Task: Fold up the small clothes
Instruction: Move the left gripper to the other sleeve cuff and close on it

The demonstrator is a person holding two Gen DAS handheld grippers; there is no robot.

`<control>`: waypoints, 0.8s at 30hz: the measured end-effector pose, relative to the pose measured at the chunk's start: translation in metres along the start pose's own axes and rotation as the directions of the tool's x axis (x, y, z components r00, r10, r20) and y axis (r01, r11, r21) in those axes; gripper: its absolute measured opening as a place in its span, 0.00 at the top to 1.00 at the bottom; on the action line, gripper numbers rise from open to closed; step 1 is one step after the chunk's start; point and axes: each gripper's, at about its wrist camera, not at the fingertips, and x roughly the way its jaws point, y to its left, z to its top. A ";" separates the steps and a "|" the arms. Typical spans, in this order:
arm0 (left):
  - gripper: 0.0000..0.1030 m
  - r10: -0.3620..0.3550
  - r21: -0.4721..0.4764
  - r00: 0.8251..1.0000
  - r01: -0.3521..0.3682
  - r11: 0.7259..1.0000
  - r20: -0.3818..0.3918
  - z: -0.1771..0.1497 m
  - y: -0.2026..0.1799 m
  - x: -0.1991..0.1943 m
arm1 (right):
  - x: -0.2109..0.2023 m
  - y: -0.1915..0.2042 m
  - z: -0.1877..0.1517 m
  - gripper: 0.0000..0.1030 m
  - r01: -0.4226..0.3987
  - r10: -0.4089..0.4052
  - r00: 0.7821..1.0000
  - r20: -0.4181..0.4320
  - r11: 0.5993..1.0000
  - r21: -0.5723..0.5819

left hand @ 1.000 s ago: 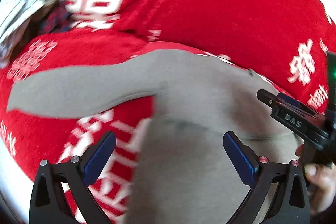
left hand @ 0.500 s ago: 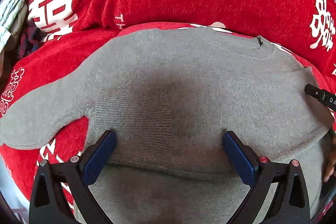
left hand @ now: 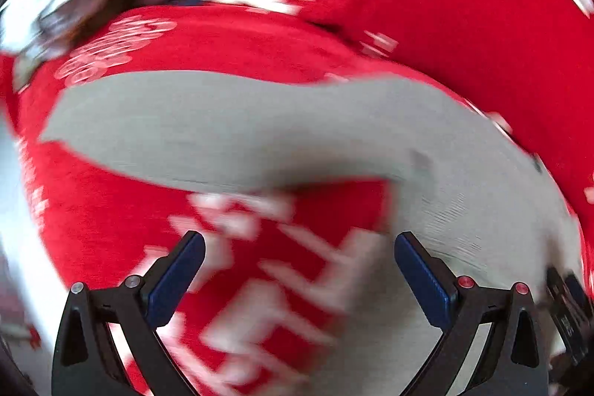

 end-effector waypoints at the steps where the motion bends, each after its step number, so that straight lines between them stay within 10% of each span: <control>1: 0.01 0.043 -0.067 0.999 -0.042 0.997 0.018 0.007 0.029 -0.003 | 0.001 -0.001 -0.001 0.26 -0.006 0.006 1.000 -0.001 1.000 0.003; 8: 0.01 0.117 -0.470 0.990 -0.140 0.872 -0.079 0.037 0.173 0.028 | 0.003 -0.009 -0.003 0.24 -0.023 0.024 1.000 -0.004 0.999 0.028; 19: 0.01 0.220 -0.455 0.970 -0.242 0.857 -0.101 0.116 0.185 0.064 | 0.002 -0.006 -0.001 0.24 -0.015 0.015 1.000 -0.006 1.000 0.025; 21: 0.16 0.224 -0.454 0.972 -0.234 0.860 -0.077 0.118 0.188 0.060 | 0.002 -0.006 -0.001 0.24 -0.014 0.014 1.000 -0.006 1.000 0.024; 23: 0.76 0.221 -0.453 0.975 -0.200 0.869 -0.007 0.117 0.187 0.045 | 0.002 -0.006 -0.001 0.24 -0.012 0.013 1.000 -0.006 1.000 0.023; 24: 0.83 0.178 -0.451 0.984 -0.157 0.879 0.004 0.116 0.188 0.043 | 0.002 -0.006 -0.001 0.24 -0.012 0.012 1.000 -0.007 1.000 0.023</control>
